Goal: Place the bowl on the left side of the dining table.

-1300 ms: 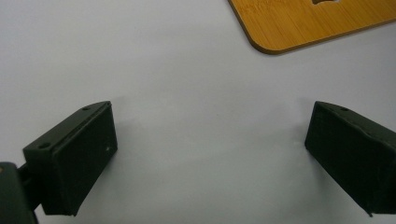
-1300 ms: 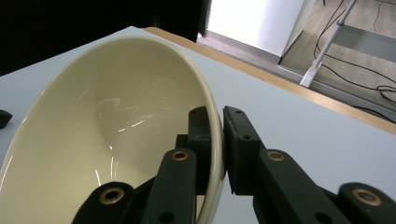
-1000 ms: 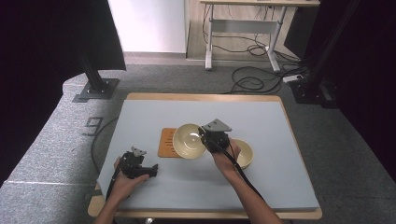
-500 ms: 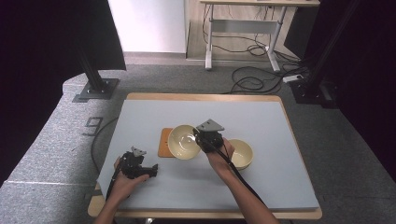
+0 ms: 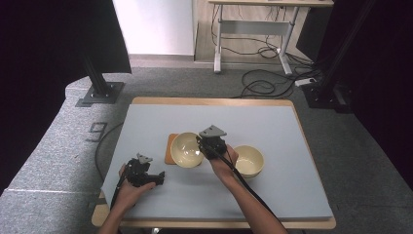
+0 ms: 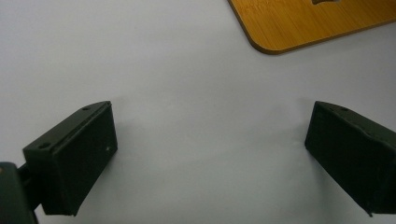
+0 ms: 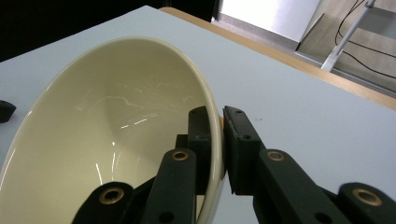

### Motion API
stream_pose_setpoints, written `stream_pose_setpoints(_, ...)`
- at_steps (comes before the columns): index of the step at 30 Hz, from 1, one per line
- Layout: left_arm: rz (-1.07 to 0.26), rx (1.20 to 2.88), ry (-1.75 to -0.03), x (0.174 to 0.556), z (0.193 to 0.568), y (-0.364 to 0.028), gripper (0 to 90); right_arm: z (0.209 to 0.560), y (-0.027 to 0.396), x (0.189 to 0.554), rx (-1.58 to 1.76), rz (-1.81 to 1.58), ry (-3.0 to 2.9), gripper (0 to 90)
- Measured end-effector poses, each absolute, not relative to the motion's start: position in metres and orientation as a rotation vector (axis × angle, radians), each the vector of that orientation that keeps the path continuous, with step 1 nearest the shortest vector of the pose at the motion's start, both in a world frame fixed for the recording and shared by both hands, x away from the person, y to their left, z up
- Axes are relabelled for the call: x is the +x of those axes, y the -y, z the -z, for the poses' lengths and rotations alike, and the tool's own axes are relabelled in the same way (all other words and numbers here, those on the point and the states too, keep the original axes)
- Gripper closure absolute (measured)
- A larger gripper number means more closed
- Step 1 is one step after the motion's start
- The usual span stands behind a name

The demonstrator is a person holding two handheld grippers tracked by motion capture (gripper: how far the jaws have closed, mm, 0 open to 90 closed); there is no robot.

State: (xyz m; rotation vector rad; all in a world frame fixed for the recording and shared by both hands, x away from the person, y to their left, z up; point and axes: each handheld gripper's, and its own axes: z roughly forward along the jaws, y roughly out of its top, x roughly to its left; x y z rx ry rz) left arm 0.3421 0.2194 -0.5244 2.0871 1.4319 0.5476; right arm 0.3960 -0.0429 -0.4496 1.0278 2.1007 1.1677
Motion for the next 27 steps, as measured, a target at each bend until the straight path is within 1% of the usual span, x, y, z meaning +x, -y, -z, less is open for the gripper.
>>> stream_pose_setpoints(27, -0.549, 2.083, -1.43, 0.342, 0.525, -0.22, 2.4, 0.465, 0.029, 0.412, 1.066, -1.138, -2.125, 81.7)
